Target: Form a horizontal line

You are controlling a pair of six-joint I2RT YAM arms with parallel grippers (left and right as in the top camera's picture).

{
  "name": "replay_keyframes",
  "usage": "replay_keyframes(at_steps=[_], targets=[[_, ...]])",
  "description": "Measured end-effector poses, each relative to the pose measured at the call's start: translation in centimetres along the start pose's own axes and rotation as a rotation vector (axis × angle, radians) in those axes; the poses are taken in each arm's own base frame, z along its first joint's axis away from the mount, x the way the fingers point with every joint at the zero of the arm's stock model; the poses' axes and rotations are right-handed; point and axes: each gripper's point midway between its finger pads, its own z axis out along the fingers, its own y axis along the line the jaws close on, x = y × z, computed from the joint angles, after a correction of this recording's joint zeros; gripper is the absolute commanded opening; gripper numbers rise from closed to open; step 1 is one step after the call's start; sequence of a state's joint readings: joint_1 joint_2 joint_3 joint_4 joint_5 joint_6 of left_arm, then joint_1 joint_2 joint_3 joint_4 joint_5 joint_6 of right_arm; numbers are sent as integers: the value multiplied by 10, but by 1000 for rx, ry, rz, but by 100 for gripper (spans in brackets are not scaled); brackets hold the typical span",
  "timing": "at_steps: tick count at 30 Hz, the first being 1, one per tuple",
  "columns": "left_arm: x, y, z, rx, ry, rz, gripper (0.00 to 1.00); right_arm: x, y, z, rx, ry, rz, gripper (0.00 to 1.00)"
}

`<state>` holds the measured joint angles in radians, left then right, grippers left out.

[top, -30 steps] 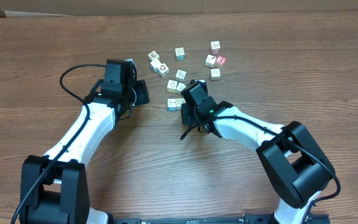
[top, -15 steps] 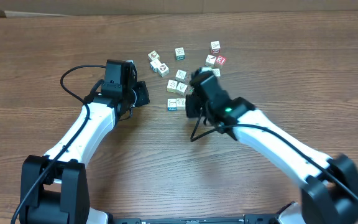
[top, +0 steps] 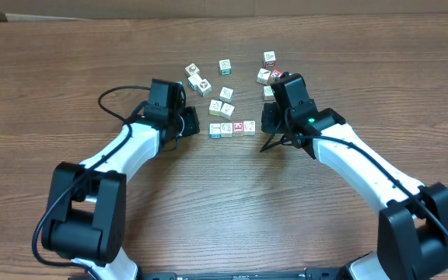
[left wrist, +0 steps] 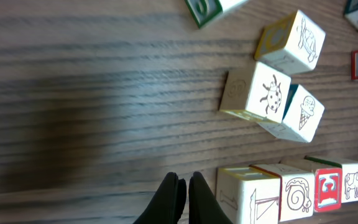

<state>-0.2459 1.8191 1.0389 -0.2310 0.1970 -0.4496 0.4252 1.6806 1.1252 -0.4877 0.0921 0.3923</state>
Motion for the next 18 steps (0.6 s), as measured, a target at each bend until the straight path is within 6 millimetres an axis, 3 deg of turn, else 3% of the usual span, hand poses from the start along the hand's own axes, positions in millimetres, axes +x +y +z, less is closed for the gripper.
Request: replay_keyframes(at_steps=[7,15,18], targets=[[2,-2,14,26,7,-40,4,14,-5,19,20,54,-4,4],[8,-10,17,52,29,-43,4,24,6,19,-38,100,-4,4],[20,-7,16,43,77,-53,4,31,12,18,-54,123,-15,4]])
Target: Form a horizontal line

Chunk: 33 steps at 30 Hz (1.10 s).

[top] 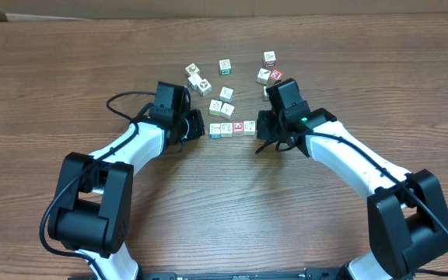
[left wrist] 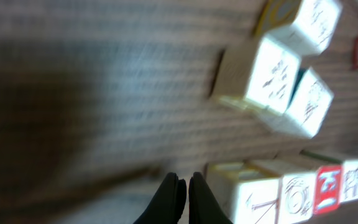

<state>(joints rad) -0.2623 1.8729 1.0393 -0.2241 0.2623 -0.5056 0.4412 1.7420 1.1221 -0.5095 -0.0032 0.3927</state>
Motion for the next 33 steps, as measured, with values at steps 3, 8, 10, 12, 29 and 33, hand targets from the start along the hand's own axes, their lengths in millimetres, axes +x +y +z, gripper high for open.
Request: replay_keyframes(at_steps=[3,8,10,12,29,33], targets=[[11,5,0,-17,47,-5,4,9,12,0,-17,18,-28,4],[16,5,-6,-26,67,26,4,22,37,0,-55,34,-82,4],[14,0,-12,-19,56,51,4,25,44,-1,-65,34,-92,4],[16,-7,-18,-11,54,80,4,26,50,-1,-76,32,-97,4],[36,-17,-18,-53,92,151,4,39,63,17,-103,66,-76,4],[40,-20,-17,-50,102,162,4,34,55,17,-93,63,-50,4]])
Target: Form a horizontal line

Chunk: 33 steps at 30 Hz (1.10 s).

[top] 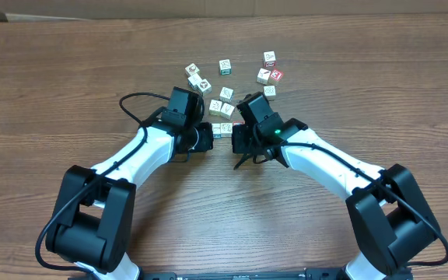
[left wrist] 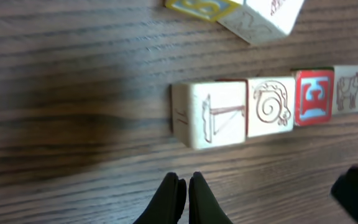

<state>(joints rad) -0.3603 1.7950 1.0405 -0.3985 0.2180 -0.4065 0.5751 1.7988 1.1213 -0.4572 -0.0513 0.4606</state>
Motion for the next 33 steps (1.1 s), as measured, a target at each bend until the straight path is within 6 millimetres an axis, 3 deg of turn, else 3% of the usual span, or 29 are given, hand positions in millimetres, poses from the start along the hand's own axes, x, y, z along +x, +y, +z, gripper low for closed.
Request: replay_keyframes(at_steps=[3,9,13,20,33], targets=[[3,-5,1,7,8,23,4,-9,-12,-7,10,-19,34,4],[3,-8,1,14,5,40,4,-45,-27,-52,-9,-145,93,4],[3,-11,2,8,-5,65,4,-56,-36,-71,-9,-188,117,4],[6,-22,6,-36,-28,138,4,-56,-39,-72,-5,-187,118,4],[-2,-11,5,-113,-67,161,4,-57,-38,-72,-6,-190,116,4]])
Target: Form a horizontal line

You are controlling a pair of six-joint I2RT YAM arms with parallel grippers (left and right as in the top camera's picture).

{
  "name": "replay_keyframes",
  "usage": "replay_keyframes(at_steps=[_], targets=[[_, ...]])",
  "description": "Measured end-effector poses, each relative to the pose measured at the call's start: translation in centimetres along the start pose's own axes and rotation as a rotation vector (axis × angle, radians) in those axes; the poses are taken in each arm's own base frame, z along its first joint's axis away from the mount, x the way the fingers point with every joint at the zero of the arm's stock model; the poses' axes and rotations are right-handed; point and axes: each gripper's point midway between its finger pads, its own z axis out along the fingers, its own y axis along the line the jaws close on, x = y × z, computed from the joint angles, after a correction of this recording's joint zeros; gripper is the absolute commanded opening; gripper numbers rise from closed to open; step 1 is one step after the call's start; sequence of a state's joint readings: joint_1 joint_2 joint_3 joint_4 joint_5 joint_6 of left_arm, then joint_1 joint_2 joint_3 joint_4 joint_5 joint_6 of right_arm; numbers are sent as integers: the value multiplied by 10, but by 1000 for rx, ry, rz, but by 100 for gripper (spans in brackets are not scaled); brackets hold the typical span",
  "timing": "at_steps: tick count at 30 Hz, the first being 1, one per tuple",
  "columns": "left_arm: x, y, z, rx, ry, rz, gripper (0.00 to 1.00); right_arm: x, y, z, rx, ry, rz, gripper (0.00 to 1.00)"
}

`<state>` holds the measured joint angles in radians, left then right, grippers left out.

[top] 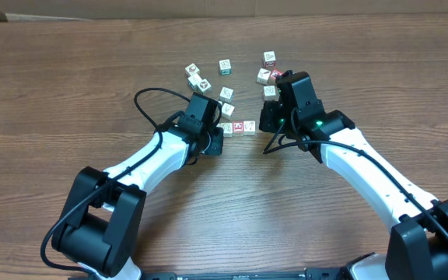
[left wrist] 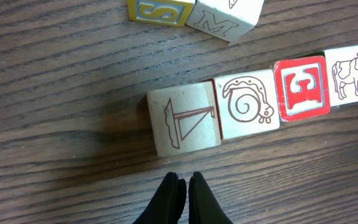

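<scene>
In the left wrist view a row of wooden picture blocks runs across the table: a seesaw block [left wrist: 182, 118], a snail block [left wrist: 247, 104], a red letter block [left wrist: 301, 87] and a cow block [left wrist: 351, 73], touching side by side. My left gripper [left wrist: 183, 180] is shut and empty, just in front of the seesaw block at the row's left end. Overhead, the row [top: 238, 127] lies between the arms, with the left gripper [top: 213, 142] at its left end. The right gripper [top: 268, 118] sits just right of the row; its jaws are too dark to read.
Several loose blocks lie behind the row, among them a pair [top: 222, 107], one [top: 226, 93], two at the left [top: 197, 78], one [top: 225, 66] and a cluster at the right [top: 268, 75]. A yellow S block [left wrist: 157, 9] and an M block [left wrist: 225, 15] lie just beyond the row.
The left gripper has moved right, closer under the row's left end. The right gripper, which stood in front of the row's middle, is now off its right end.
Both grippers first stood off either end of the row of blocks, the left one shut. They then moved inward, and the right gripper came in front of the row. Now the right gripper is back at the right end and the left sits by the seesaw block.
</scene>
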<state>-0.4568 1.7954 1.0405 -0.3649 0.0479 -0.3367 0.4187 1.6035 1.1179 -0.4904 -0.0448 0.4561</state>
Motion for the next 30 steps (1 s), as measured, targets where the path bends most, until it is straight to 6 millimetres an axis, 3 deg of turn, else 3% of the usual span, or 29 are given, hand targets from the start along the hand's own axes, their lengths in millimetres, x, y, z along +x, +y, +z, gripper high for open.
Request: replay_keyframes(at_steps=[14,24,30], targets=[[-6,-6,3,29,-23,2,4,-1,-1,0,2,-1,3,4],[3,-7,4,24,9,8,4,-2,-4,0,6,-3,8,4],[11,-5,17,16,39,10,4,-2,-4,0,6,-3,8,4]])
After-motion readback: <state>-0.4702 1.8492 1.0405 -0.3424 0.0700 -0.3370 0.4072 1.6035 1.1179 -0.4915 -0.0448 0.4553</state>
